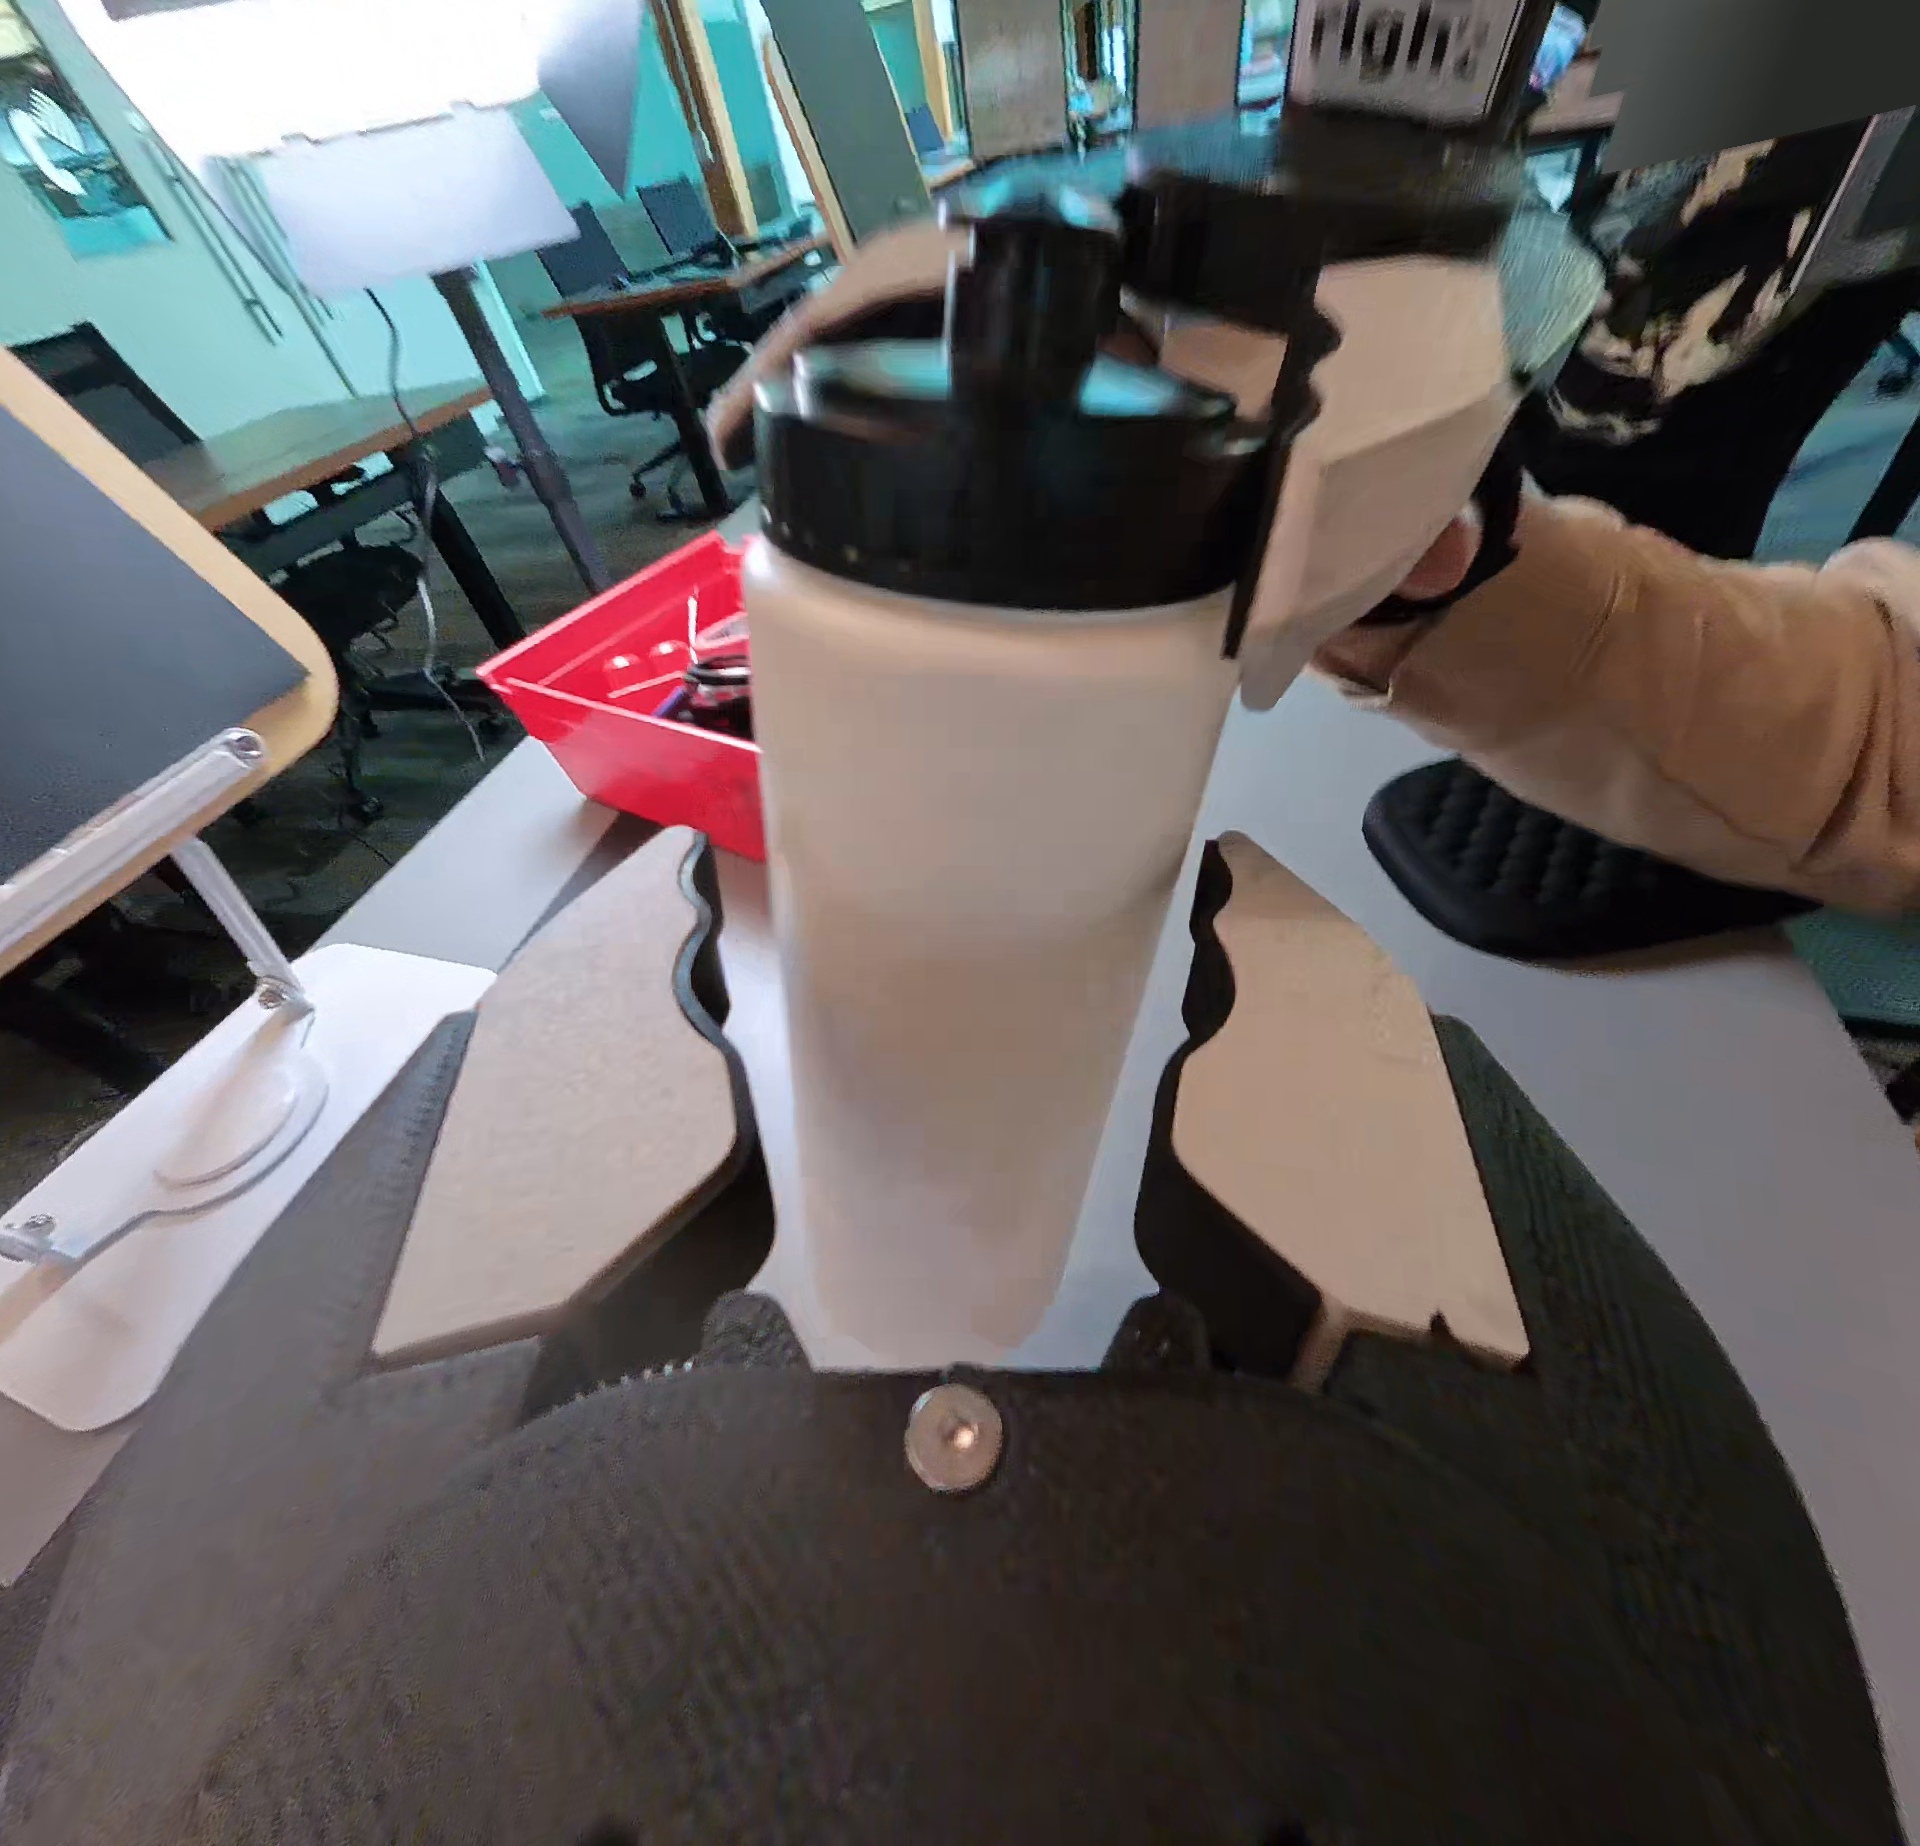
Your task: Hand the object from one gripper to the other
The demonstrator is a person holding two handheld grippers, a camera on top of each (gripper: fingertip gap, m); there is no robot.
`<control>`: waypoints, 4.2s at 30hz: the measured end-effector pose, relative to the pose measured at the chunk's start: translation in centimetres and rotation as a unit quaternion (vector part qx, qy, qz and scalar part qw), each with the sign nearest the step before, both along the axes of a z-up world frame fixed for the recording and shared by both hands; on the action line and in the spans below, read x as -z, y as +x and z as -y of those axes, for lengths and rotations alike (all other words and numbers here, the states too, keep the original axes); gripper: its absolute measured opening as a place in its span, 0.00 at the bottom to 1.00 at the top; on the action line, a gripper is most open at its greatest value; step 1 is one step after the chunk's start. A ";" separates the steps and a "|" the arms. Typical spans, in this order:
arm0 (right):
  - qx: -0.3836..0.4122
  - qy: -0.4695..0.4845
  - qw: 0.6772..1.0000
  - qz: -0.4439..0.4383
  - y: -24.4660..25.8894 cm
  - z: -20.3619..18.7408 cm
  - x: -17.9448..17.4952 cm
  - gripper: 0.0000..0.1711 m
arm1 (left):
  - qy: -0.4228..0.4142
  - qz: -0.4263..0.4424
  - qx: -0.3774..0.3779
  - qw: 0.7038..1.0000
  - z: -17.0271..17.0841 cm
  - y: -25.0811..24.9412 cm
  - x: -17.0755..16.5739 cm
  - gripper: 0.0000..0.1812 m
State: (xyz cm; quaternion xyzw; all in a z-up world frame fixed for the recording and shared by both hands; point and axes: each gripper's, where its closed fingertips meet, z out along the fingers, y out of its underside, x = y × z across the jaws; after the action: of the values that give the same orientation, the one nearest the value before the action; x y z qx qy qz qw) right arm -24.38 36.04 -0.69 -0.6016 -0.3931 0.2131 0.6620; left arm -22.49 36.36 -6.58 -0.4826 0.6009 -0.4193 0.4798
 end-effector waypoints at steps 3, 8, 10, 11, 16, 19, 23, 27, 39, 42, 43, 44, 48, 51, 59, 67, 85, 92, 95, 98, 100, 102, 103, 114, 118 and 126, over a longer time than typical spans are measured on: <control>0.031 -0.015 0.999 -0.040 0.7 -0.9 -0.6 0.45 | 0.002 0.035 -0.035 0.999 -0.6 -0.6 -2.2 0.49; 0.111 -0.014 0.988 -0.111 0.6 -2.0 -1.5 0.44 | 0.036 0.030 -0.082 0.996 -0.2 0.7 -1.9 0.55; 0.129 -0.002 0.986 -0.109 0.2 -1.9 -1.5 0.44 | 0.035 0.026 -0.083 0.996 0.1 1.4 -1.3 0.58; 0.137 0.004 0.986 -0.094 -0.1 -1.9 -1.3 0.44 | 0.042 0.027 -0.087 0.995 0.0 1.5 -1.1 0.56; 0.121 -0.008 0.990 -0.068 -0.6 -1.7 -1.0 0.44 | 0.076 0.039 -0.089 0.992 -0.4 1.3 -1.0 0.52; 0.102 -0.022 0.993 -0.052 -0.4 -1.4 -1.0 0.44 | 0.098 0.041 -0.095 0.990 -0.4 1.1 -1.2 0.51; 0.087 -0.025 0.995 -0.041 0.3 -0.9 -1.5 0.42 | 0.113 0.024 -0.102 0.988 -0.7 0.8 -1.0 0.51; 0.085 -0.004 0.995 -0.059 1.9 0.2 -3.3 0.28 | 0.122 0.015 -0.110 0.986 -1.4 0.5 -0.7 0.50; 0.052 -0.044 0.998 -0.002 1.4 0.3 -1.2 0.12 | 0.208 -0.009 -0.124 0.970 -1.5 0.9 0.1 0.51; 0.049 -0.032 0.998 -0.012 1.5 0.4 -1.6 0.12 | 0.199 -0.002 -0.115 0.973 -1.2 0.7 -0.4 0.50; 0.042 -0.030 0.998 -0.024 1.6 0.5 -1.9 0.12 | 0.201 0.004 -0.116 0.973 -1.3 0.5 -0.7 0.49; 0.038 -0.029 0.998 -0.034 1.7 0.6 -2.2 0.12 | 0.200 0.008 -0.116 0.973 -1.3 0.4 -1.0 0.49; 0.034 -0.014 0.997 -0.068 2.5 0.8 -3.4 0.12 | 0.161 0.039 -0.102 0.981 -1.3 -0.4 -2.2 0.47; 0.054 0.011 0.992 -0.113 5.3 1.1 -5.4 0.12 | 0.095 0.052 -0.086 0.990 -2.3 -1.6 -2.9 0.51; 0.182 0.027 0.977 -0.106 15.4 1.3 -6.9 0.12 | 0.006 0.097 -0.099 0.990 -5.4 -4.0 -4.0 0.47; 0.262 -0.009 0.965 -0.028 18.4 1.4 -5.4 0.12 | 0.007 0.072 -0.096 0.993 -5.2 -3.0 -2.6 0.46; -0.096 -0.007 0.982 0.164 -2.1 5.4 1.9 0.12 | 0.042 -0.018 0.111 0.993 6.1 -0.9 -1.3 0.46; -0.021 0.077 0.988 0.132 -1.6 4.7 -1.4 0.18 | 0.113 0.027 0.025 0.993 4.3 -1.0 -3.8 0.44; -0.001 0.074 0.997 0.023 1.1 4.3 -4.6 0.26 | 0.109 0.068 -0.012 0.992 2.4 -2.4 -5.9 0.44; -0.011 0.023 1.000 0.008 2.7 2.7 -3.1 0.40 | 0.046 0.119 -0.007 0.992 1.3 -4.6 -8.4 0.43; -0.009 -0.003 0.999 0.045 2.9 0.9 0.0 0.46 | 0.009 0.171 0.003 0.985 0.8 -6.3 -10.3 0.43; -0.052 -0.073 0.995 0.047 1.7 -0.5 4.0 0.51 | -0.017 0.233 0.008 0.972 0.3 -8.0 -12.2 0.43; -0.085 -0.116 0.989 0.035 0.7 -0.8 6.0 0.53 | -0.032 0.256 0.012 0.966 0.2 -8.6 -12.9 0.43; -0.265 -0.211 0.865 -0.370 -4.2 0.1 2.1 0.55 | -0.128 0.485 0.078 0.862 -0.2 -14.2 -17.2 0.43; -0.229 -0.189 0.898 -0.325 -4.2 0.6 0.9 0.57 | -0.167 0.514 0.098 0.836 -0.9 -15.1 -17.3 0.43; -0.137 -0.143 0.953 -0.228 0.6 0.7 -2.0 0.56 | -0.179 0.414 0.101 0.887 -1.8 -12.4 -15.1 0.43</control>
State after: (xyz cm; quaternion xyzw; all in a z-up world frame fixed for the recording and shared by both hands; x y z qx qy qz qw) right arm -23.83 35.37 1.31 -0.5659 -0.2761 0.4870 0.6053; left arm -34.89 38.15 8.56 -0.2798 0.3083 -0.7276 0.5452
